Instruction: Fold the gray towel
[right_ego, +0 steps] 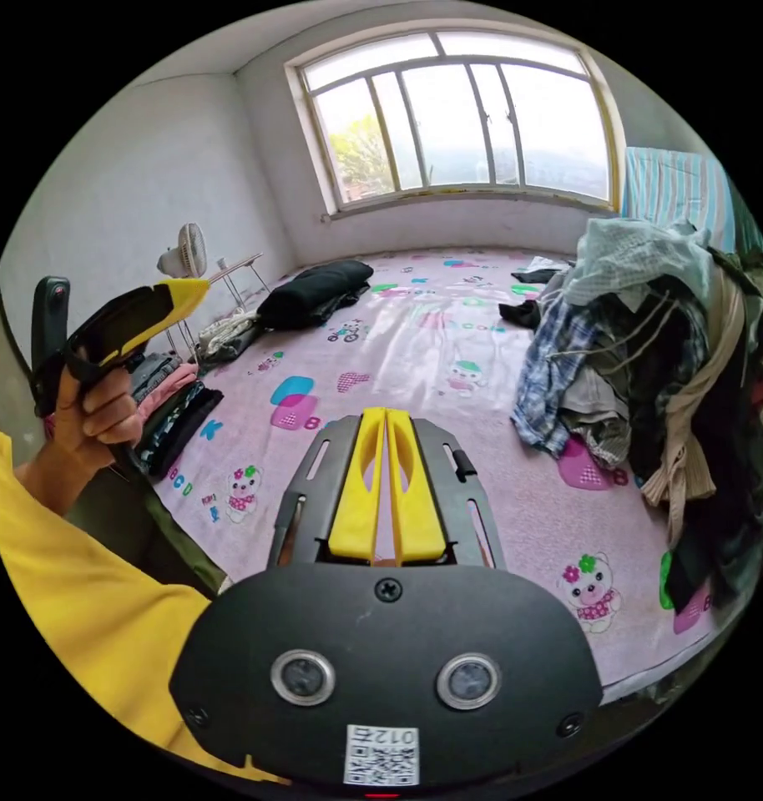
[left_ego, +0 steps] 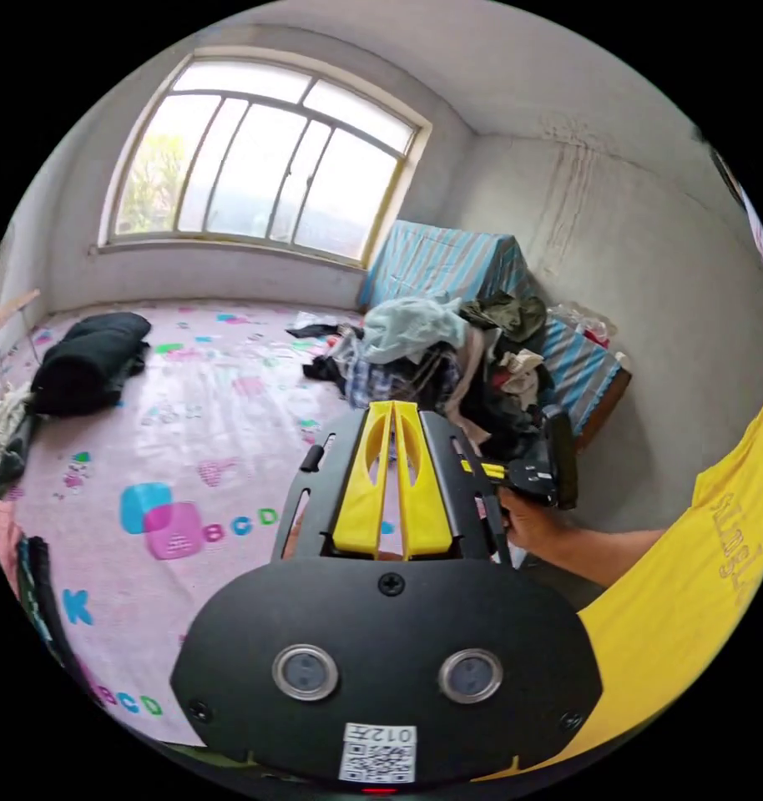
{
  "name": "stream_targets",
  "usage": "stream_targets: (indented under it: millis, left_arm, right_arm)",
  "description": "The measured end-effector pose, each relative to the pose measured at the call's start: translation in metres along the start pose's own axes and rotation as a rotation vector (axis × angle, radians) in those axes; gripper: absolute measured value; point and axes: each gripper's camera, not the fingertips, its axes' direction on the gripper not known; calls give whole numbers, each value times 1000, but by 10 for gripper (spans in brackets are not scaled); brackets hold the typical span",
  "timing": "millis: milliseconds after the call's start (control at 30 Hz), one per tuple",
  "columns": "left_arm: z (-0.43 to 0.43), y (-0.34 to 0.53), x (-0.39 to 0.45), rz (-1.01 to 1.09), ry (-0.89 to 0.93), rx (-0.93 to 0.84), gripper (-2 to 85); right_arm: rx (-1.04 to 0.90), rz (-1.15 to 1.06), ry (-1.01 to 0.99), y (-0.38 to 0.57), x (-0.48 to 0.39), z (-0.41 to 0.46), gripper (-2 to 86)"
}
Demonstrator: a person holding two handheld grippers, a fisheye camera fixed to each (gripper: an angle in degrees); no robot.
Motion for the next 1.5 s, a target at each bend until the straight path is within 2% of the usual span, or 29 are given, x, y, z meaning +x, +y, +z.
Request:
stream_targets:
  millis: [200,300,467,567,700,800,967,1167,1400,1500]
  left_arm:
    - [80,106,-1,-1,245,-239,4]
    - [95,164,-25,48,277,-292,4]
    - [121,252,-93,13,402,-338,4]
    - [133,303,-127,35,468,-347,4]
    - [159,365,-164,13,539,-395,4]
    - [181,403,-180,27,555,-436,3]
    - [218,452,-199,63,535,-475,3]
    - [273,494,-229,26,474,-506,3]
    - [334,528,-269,3,438,-564,5]
    - [359,536,-288,-1,424,-607,6]
  right_arm:
    - [-49,135,-52,8,54,-109,0]
    - [-11,187,-12,5,64,-159,0]
    - [206,263,306,-5,52,-276,2]
    - [277,316,410,-9,56,-325,6]
    - [125,380,420,-24,94,-358,7]
    - [118,435,568,-31,136,-392,11]
    - [24,493,743,-51,253,-451,30]
    - [-34,563,844,-93,402,-507,50]
    - [-153,574,844,-141,518,-532,73]
    - [-303,582,804,-152,552,-527,40]
